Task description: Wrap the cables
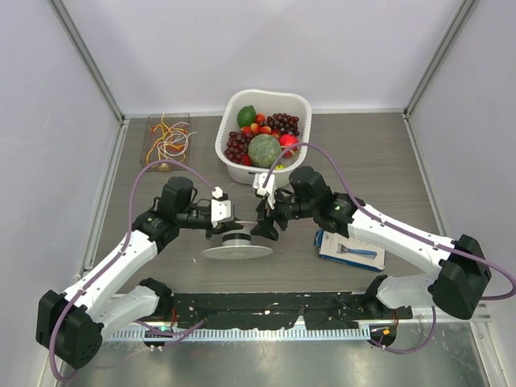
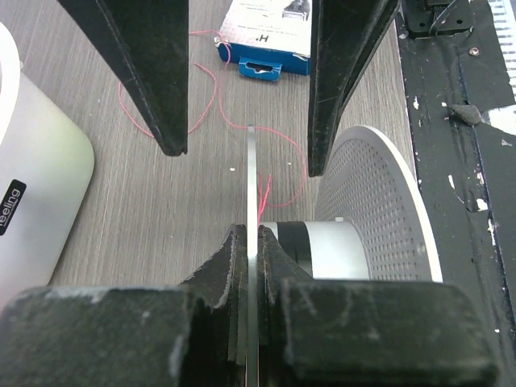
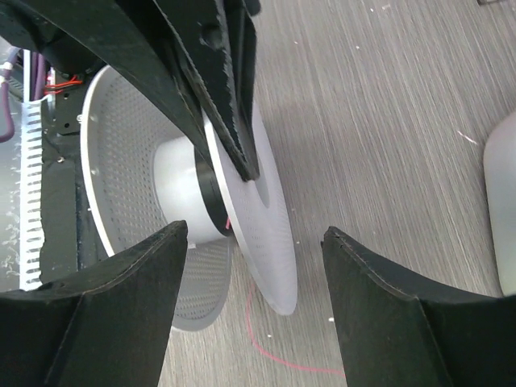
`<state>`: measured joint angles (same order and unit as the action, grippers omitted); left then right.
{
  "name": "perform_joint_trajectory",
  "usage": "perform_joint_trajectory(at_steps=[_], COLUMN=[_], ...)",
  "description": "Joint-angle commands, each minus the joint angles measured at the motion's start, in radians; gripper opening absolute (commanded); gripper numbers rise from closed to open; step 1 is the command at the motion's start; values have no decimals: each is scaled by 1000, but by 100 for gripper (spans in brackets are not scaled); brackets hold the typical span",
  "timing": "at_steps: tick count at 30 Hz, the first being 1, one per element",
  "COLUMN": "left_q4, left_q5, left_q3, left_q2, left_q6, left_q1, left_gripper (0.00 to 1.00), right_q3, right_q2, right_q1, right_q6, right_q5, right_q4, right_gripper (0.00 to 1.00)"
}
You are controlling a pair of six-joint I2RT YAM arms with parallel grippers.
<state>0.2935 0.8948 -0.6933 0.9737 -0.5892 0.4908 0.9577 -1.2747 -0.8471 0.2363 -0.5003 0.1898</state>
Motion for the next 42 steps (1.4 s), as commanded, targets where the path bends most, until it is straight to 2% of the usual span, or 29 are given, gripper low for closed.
perform_joint_trajectory(at_steps=[1,9,12,19,20,25,31,34,36,42], left_q4=[13,3,-1,-44,-44,-31,7,7,7,-34], left_q5=[43,47,47,23,23,18,12,15,10,-8], left_q3=[-37,-32,-31,-12,-8,3,11,3,-3,-8], left_q2=[2,3,0,-4,-9,-32,-41,-23,-7,22], left_q6=[-29,-15,-12,60,66,83,22,19,15,26], left_q1=[2,2,2,-1,-1,-12,-12,-12,-9,-4], left_gripper=[0,0,0,0,0,4,36,49,52,52], right_q3=[62,58,50,27,21,15,16,18,19,19], right_q2=[-34,-83,-87,-91,-88,-81,-77,-77,-75,-71], right_q1=[-7,-17,-20,-30,-30,-29,-32,-32,-33,-32], right_q6=[51,83,83,98,101,129,135,132,132,140], right_q5=[-80,-40,-17,-11,-12,-3,-12,-18,-23,-38], right_q4=[-33,-79,-113,-138,-136,-138,-153,-158,-156,-153], right_gripper=[72,47,41,14,1,1,1,1,1,1])
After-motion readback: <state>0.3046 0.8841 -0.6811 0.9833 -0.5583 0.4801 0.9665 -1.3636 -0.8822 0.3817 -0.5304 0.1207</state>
